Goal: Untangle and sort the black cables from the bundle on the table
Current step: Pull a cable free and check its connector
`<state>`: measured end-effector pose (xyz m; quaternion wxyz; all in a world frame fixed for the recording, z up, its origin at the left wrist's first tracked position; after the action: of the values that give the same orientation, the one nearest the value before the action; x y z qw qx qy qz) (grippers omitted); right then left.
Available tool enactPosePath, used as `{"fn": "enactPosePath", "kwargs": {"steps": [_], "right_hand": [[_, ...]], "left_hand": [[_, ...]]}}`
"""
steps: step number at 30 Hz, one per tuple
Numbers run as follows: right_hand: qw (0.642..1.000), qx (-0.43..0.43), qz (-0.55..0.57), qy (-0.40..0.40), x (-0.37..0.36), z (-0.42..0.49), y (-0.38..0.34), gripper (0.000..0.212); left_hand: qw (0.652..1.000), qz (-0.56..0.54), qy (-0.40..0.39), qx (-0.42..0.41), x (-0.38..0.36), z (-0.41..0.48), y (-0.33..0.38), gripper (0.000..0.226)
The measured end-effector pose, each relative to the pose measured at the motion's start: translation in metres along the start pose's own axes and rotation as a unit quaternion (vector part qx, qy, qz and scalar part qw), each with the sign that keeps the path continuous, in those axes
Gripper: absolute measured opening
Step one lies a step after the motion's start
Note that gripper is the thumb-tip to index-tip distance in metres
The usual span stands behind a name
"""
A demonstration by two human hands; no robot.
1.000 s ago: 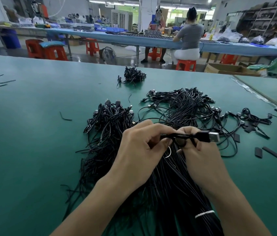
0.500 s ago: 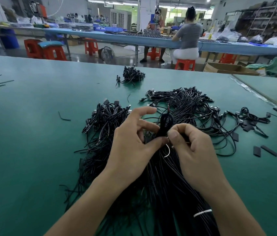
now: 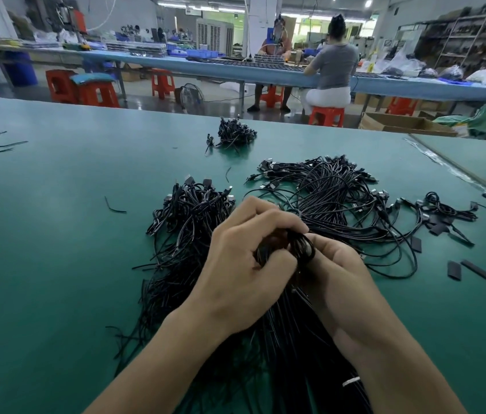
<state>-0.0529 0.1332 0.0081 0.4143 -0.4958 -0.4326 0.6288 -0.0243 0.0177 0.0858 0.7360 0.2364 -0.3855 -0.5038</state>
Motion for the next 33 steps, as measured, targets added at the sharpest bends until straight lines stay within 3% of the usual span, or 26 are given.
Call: {"fn": "enactPosePath", "kwargs": {"steps": [5,11,16,19,23,28,30,33], "right_hand": [[0.999,-0.036,-0.006,0.000,-0.001,0.000,0.010,0.022],[0.998,-0.040,-0.047,0.024,0.007,0.000,0.008,0.037],[0.982,0.030,-0.178,0.061,0.012,0.000,-0.008,0.025],[0.942,0.063,-0.318,0.089,0.028,-0.001,-0.016,0.012],[0.820,-0.014,-0.572,0.024,0.037,-0.005,0.001,0.012],[0.715,-0.007,-0.699,-0.019,0.014,-0.011,0.015,0.039],[0.708,0.013,-0.706,-0.012,0.008,-0.011,0.014,0.038],[0.731,0.051,-0.681,-0.008,0.001,-0.010,0.012,0.032]], "left_hand": [[0.999,-0.013,0.001,0.052,0.003,0.003,-0.010,0.015],[0.974,-0.086,-0.104,0.184,-0.005,0.003,-0.039,0.020],[0.978,-0.052,-0.029,0.200,0.008,0.007,-0.045,0.025],[0.971,-0.049,0.069,0.224,0.028,0.014,-0.061,0.029],[0.951,0.012,0.183,0.249,0.062,0.030,-0.090,0.027],[0.932,0.211,0.138,0.261,0.064,0.047,-0.110,0.007],[0.914,0.287,0.096,0.270,0.057,0.049,-0.116,0.012],[0.895,0.350,0.051,0.273,0.047,0.046,-0.117,0.024]]}}
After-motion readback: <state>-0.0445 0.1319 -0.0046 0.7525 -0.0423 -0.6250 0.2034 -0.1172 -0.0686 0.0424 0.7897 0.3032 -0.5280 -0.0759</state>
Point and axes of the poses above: each hand's wrist, its own z-axis towards the middle knuckle, its own x-axis out of the back of the hand, y = z × x, the point moved 9 cm from there along z, towards the middle knuckle, and after that the axes turned 7 degrees about x, right-handed, at the moved point
